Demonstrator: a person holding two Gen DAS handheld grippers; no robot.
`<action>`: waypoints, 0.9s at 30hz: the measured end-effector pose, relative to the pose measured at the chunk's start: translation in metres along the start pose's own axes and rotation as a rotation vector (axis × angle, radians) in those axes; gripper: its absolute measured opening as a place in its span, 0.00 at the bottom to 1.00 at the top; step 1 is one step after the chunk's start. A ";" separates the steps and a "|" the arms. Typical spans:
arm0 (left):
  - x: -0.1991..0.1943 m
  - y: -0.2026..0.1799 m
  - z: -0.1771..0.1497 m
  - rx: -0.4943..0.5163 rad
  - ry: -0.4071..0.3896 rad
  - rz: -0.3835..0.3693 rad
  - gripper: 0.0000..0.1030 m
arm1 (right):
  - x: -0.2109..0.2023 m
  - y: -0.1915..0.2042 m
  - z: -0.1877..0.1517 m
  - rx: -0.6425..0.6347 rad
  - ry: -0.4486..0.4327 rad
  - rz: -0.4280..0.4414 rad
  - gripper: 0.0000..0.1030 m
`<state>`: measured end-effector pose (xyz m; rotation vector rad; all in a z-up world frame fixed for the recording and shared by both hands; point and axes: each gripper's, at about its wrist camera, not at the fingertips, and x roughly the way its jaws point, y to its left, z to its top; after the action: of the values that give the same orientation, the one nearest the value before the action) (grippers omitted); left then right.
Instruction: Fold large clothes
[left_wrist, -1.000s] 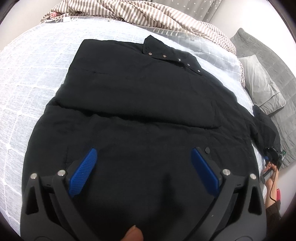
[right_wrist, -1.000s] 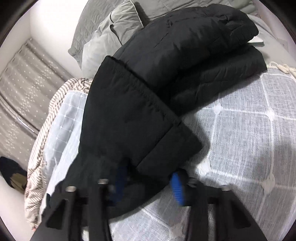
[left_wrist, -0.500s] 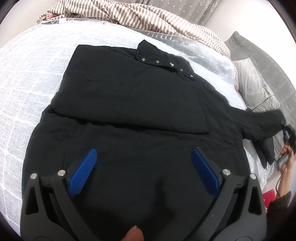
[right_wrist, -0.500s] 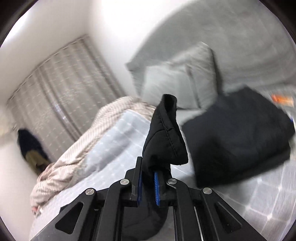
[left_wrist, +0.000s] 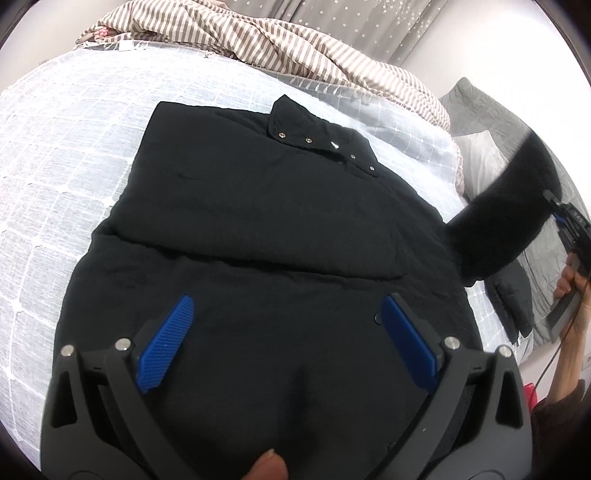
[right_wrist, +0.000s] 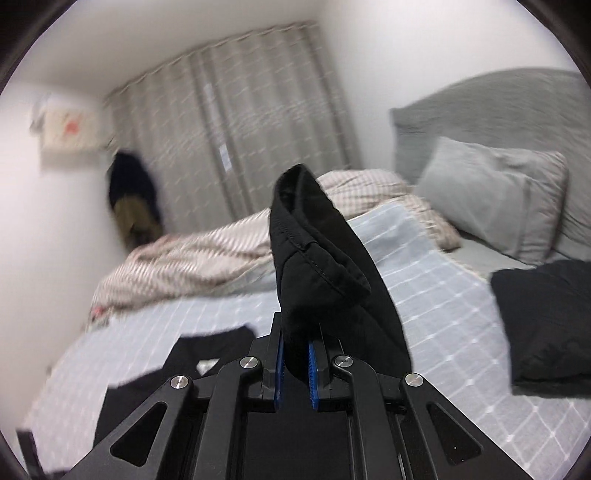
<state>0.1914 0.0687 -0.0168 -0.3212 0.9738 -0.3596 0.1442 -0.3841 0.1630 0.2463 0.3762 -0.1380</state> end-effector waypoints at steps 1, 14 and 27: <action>-0.001 0.001 0.000 -0.002 -0.001 -0.001 0.98 | 0.007 0.015 -0.006 -0.027 0.021 0.013 0.10; -0.003 0.011 -0.002 -0.007 0.006 0.005 0.98 | 0.077 0.091 -0.130 0.020 0.405 0.291 0.42; 0.036 -0.066 0.007 0.191 0.052 0.001 0.98 | 0.037 -0.059 -0.137 0.291 0.351 0.113 0.75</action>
<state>0.2056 -0.0054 -0.0124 -0.1380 0.9825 -0.4588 0.1201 -0.4080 0.0137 0.5825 0.6906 -0.0367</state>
